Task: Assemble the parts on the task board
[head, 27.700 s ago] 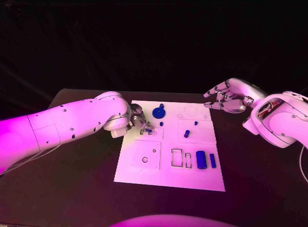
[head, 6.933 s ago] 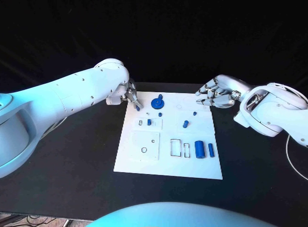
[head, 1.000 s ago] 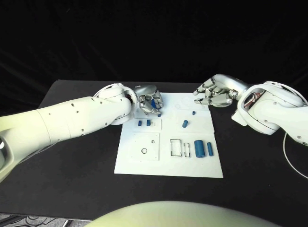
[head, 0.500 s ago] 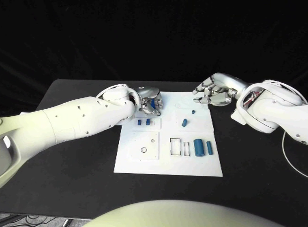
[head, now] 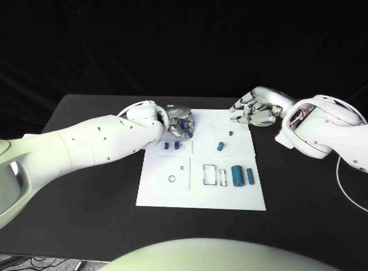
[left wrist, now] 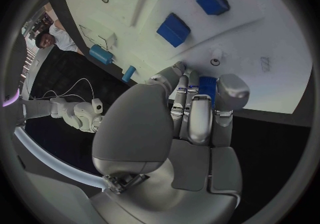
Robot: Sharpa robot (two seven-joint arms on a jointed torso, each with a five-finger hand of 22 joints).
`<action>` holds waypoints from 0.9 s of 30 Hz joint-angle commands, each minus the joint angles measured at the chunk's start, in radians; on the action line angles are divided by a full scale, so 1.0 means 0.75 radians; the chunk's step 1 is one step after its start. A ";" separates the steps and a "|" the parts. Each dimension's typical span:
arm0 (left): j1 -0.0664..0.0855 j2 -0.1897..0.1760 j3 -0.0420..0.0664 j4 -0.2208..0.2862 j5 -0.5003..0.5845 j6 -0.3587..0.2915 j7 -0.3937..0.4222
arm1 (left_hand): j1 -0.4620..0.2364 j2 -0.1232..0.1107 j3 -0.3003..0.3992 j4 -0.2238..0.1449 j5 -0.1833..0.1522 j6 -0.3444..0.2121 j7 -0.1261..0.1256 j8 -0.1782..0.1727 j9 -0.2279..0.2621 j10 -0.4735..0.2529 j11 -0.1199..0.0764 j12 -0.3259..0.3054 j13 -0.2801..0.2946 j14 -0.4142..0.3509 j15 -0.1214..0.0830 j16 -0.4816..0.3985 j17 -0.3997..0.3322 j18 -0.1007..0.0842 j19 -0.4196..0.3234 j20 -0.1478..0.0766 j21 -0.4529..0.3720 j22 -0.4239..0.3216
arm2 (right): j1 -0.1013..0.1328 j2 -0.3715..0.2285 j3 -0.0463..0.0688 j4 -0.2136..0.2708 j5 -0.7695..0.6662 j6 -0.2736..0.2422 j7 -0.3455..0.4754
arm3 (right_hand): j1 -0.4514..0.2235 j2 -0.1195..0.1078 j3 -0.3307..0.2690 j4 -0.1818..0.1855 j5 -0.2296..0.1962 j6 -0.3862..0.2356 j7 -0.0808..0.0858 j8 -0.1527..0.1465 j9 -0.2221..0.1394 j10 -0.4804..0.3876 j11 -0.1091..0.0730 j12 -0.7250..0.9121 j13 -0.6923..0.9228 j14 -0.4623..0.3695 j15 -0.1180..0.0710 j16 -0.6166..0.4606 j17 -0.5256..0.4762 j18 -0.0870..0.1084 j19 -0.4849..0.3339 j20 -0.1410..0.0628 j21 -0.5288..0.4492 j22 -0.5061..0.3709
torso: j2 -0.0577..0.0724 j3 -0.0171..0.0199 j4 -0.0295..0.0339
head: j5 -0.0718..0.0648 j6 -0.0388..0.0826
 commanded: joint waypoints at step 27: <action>-0.010 0.031 -0.001 -0.005 -0.026 0.053 -0.013 | -0.022 -0.006 0.023 -0.014 -0.001 -0.019 0.009 -0.043 -0.028 0.010 0.005 -0.044 -0.007 0.031 -0.002 0.005 -0.027 -0.032 0.028 -0.002 0.076 0.063 | -0.001 0.002 0.000 0.003 -0.004 0.016 0.010 | 0.012 0.001 0.005 0.004 0.010 -0.010 0.002 0.009 -0.002 0.010 -0.002 0.011 0.005 0.065 -0.001 -0.008 0.001 0.014 -0.010 0.001 -0.004 -0.001 | 0.000 0.0018 -0.0006 | -0.006 -0.007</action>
